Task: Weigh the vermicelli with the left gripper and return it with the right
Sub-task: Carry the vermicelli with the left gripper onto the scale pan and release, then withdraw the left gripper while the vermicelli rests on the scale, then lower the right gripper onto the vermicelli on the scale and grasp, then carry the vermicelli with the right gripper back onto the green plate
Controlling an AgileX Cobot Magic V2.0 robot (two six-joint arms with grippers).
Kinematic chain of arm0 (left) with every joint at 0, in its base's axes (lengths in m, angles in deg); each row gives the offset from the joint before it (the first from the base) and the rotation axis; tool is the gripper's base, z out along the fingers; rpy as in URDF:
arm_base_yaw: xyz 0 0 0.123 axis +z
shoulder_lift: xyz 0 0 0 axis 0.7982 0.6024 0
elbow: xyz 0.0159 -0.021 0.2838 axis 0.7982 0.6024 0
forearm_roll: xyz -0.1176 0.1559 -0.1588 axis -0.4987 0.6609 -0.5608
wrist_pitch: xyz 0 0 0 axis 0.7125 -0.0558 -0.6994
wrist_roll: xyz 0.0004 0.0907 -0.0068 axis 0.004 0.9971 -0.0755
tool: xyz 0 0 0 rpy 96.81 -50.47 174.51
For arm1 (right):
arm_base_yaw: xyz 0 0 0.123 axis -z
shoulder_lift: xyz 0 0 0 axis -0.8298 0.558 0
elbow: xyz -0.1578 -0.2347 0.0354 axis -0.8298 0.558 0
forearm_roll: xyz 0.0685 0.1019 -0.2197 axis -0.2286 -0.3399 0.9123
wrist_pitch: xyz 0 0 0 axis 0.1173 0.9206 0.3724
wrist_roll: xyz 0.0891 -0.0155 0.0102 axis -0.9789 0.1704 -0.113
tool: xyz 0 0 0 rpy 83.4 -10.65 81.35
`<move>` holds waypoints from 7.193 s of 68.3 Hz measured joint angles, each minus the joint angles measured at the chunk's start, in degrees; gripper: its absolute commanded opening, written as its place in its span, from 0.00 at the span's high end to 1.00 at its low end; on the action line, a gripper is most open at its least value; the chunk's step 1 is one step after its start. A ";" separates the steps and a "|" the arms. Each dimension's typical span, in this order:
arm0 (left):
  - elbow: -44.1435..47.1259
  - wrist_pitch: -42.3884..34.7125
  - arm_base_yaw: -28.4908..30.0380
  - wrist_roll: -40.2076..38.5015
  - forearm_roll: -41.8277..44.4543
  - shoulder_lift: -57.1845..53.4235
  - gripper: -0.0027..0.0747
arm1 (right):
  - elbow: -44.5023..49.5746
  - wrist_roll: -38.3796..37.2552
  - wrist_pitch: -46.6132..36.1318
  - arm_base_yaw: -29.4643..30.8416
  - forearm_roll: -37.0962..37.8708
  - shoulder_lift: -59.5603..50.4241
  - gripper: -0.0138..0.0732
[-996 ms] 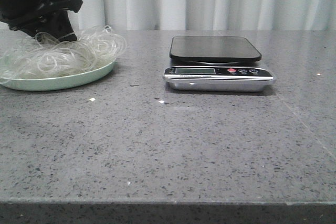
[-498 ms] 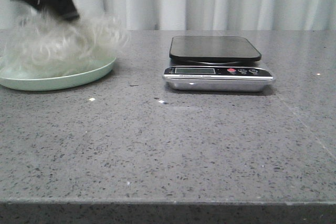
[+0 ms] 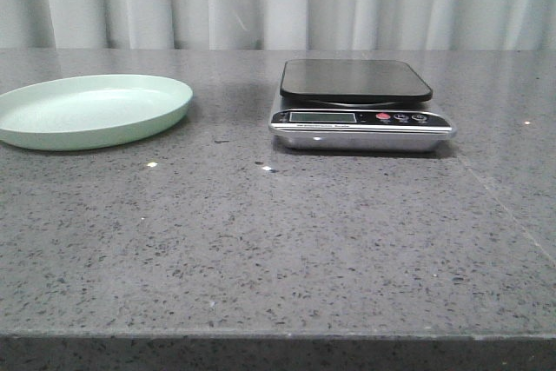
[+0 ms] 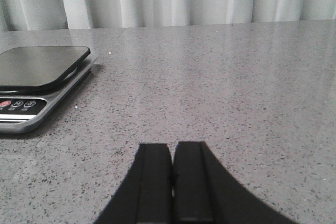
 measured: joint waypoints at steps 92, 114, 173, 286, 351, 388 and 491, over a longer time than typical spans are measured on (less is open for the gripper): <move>-6.58 -9.61 -10.68 0.10 4.30 22.06 0.33 | 0.00 0.00 0.00 0.00 0.00 0.00 0.67; -8.55 -2.95 -8.63 0.10 5.84 13.55 0.33 | 0.00 0.00 0.00 0.00 0.00 0.00 0.67; 32.45 2.74 25.98 -0.20 9.53 -40.62 0.79 | 0.00 0.00 -0.58 0.00 0.00 0.00 0.67; 74.22 -9.21 30.25 -0.13 10.72 -86.38 0.79 | -60.90 0.00 12.90 -3.41 0.00 35.44 0.67; 74.22 -9.21 30.25 -0.13 10.72 -86.38 0.79 | -95.29 -0.10 42.97 -23.56 0.10 92.52 0.14; 74.22 -9.21 30.25 -0.13 10.72 -86.38 0.79 | -95.78 -0.10 43.98 -23.56 5.30 104.45 0.19; 74.22 -9.21 30.25 -0.22 10.72 -86.38 0.79 | -95.91 0.12 23.58 -36.20 -2.73 90.02 0.67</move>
